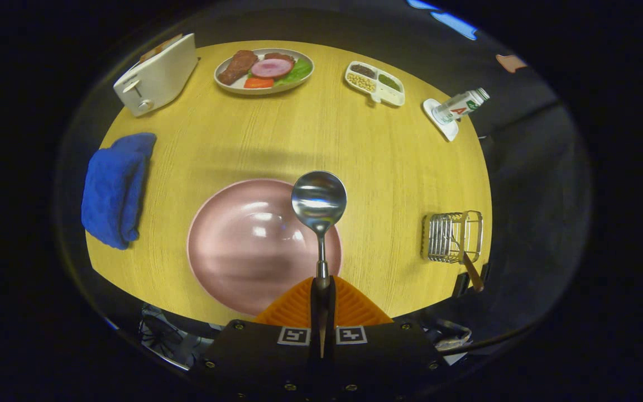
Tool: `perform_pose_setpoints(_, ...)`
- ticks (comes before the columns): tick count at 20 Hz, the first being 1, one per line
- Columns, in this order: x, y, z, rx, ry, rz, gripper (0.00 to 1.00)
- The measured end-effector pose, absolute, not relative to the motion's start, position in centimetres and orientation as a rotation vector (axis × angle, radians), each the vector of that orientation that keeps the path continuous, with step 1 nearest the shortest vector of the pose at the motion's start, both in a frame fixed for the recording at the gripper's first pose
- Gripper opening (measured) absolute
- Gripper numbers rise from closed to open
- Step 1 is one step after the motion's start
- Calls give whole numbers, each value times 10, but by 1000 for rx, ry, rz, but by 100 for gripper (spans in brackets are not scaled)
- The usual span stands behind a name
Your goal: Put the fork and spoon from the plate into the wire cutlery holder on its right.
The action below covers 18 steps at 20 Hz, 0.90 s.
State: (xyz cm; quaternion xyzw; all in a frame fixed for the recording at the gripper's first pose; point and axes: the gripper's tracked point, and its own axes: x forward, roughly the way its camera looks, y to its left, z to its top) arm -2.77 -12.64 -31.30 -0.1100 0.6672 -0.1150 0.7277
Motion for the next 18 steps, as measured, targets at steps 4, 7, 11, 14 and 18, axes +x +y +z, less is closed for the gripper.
perform_pose_setpoints(4, -26, -165, -300, -203, 1463, -351, 2)
perform_pose_setpoints(7, -31, -196, -292, -180, 1472, -431, 2)
perform_pose_setpoints(11, -42, -233, -279, -152, 1491, -522, 2)
perform_pose_setpoints(14, -52, -260, -272, -134, 1496, -580, 3)
perform_pose_setpoints(18, -66, -292, -266, -129, 1514, -635, 2)
